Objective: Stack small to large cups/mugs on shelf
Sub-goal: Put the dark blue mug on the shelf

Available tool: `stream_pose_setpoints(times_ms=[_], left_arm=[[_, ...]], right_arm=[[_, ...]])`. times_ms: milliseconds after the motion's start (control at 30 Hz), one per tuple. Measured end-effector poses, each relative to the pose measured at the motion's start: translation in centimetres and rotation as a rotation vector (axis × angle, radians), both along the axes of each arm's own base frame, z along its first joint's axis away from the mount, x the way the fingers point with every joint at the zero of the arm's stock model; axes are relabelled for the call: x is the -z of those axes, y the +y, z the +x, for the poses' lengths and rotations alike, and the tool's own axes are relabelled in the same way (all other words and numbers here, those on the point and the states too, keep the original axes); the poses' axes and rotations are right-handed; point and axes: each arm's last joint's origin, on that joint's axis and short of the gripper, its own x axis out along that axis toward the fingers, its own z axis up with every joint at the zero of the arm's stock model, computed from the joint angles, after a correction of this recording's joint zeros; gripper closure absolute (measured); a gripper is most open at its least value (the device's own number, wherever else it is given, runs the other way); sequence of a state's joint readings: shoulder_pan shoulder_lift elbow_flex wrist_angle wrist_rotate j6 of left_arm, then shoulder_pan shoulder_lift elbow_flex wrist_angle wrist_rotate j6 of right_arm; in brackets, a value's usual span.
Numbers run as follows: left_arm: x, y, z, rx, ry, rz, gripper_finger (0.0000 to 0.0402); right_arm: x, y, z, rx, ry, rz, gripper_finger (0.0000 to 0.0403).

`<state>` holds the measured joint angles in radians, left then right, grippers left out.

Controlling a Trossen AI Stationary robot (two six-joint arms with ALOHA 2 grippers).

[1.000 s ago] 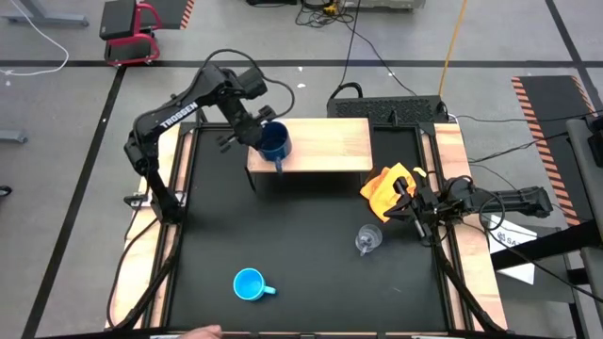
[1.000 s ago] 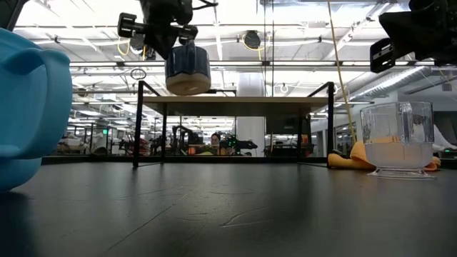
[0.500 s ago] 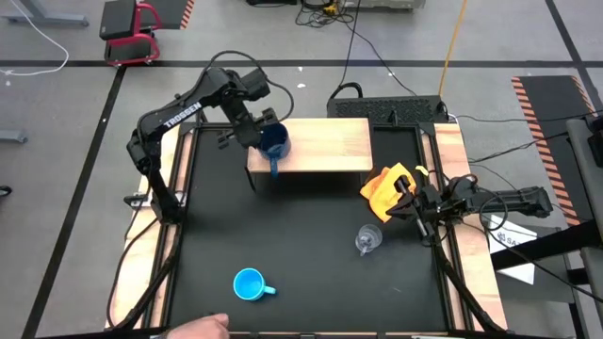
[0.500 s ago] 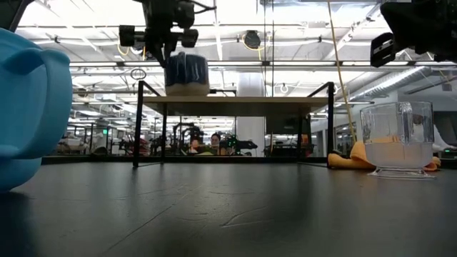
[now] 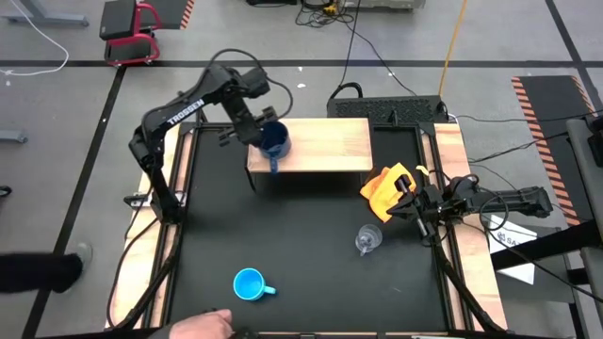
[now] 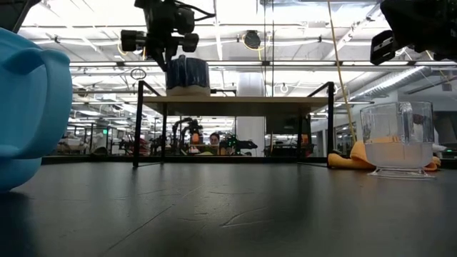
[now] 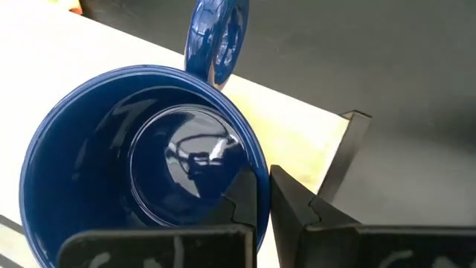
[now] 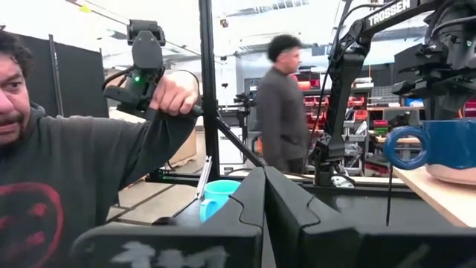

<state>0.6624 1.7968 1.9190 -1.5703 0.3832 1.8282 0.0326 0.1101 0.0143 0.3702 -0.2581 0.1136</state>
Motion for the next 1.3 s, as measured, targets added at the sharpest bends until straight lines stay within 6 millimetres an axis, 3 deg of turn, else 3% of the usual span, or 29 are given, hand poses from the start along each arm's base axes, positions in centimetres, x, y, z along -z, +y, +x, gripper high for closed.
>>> stream_pose_setpoints(times_ms=[400,1300], left_arm=[[1.0,0.4,0.8,-0.014,0.02,-0.041,0.0388],[1.4,0.1,1.2,0.022,0.037,-0.016,0.0388]], right_arm=[[0.0,0.0,0.0,0.001,0.003,-0.003,0.0403],[0.1,0.0,0.0,0.009,0.0,-0.034,0.0403]])
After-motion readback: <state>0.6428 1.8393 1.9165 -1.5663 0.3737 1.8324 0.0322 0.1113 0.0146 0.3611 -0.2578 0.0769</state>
